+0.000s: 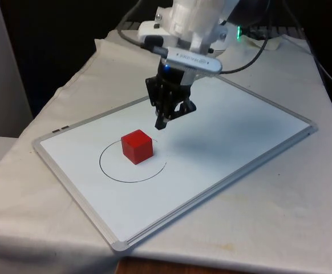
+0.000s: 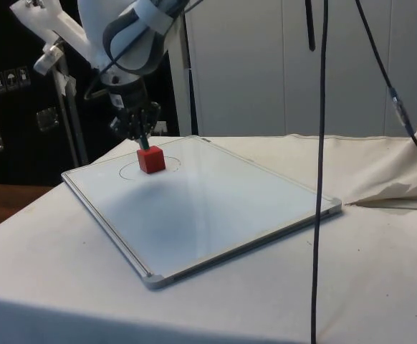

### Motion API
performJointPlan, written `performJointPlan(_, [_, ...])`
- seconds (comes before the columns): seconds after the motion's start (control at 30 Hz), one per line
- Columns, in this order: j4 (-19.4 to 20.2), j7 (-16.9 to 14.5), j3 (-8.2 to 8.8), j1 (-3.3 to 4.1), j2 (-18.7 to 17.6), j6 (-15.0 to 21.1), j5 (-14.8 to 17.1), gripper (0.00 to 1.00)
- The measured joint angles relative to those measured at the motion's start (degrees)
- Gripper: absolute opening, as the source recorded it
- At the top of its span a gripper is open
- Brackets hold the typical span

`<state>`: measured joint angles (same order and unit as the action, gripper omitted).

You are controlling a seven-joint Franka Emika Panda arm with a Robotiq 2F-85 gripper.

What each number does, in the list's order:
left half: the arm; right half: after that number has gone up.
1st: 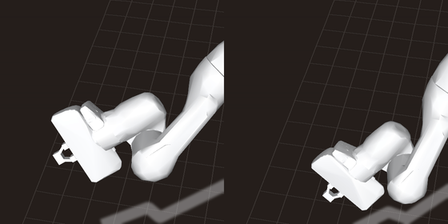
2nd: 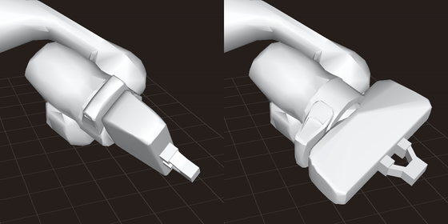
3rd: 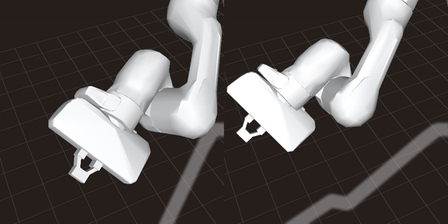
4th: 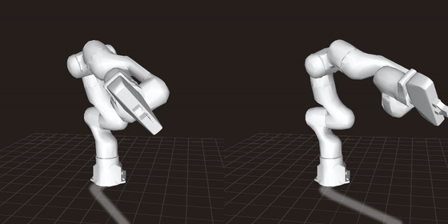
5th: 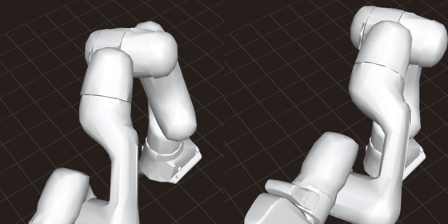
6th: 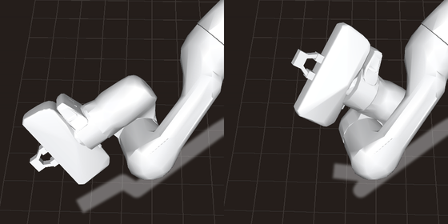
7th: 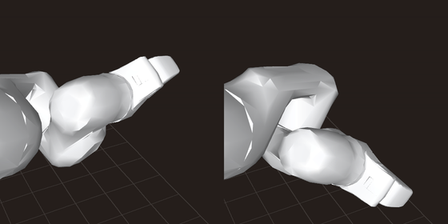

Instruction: Push the cube into the marked area.

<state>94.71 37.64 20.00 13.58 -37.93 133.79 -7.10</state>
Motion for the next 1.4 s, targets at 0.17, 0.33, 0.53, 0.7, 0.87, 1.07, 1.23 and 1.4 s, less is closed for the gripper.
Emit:
performJointPlan(0.17, [0.0, 0.5, -0.17, 0.80, 1.7, -0.8, -0.6, 0.00])
performJointPlan(0.33, [0.0, 0.5, -0.57, 1.20, 3.0, -1.4, -1.1, 0.00])
performJointPlan(0.53, [-0.2, 0.5, -1.09, 1.66, 4.5, -2.5, -2.1, 0.00])
performJointPlan(0.7, [-0.6, 0.5, -1.89, 1.95, 6.3, -4.0, -3.5, 0.00])
performJointPlan(0.87, [-1.5, 0.4, -2.64, 2.06, 7.6, -5.9, -4.6, 0.00])
performJointPlan(1.07, [-2.5, 0.1, -3.61, 2.12, 9.1, -7.9, -5.9, 0.00])
performJointPlan(1.23, [-3.2, -0.6, -4.13, 2.12, 10.0, -8.9, -6.6, 0.00])
performJointPlan(1.4, [-3.7, -1.8, -4.53, 2.12, 11.1, -9.7, -7.0, 0.00])
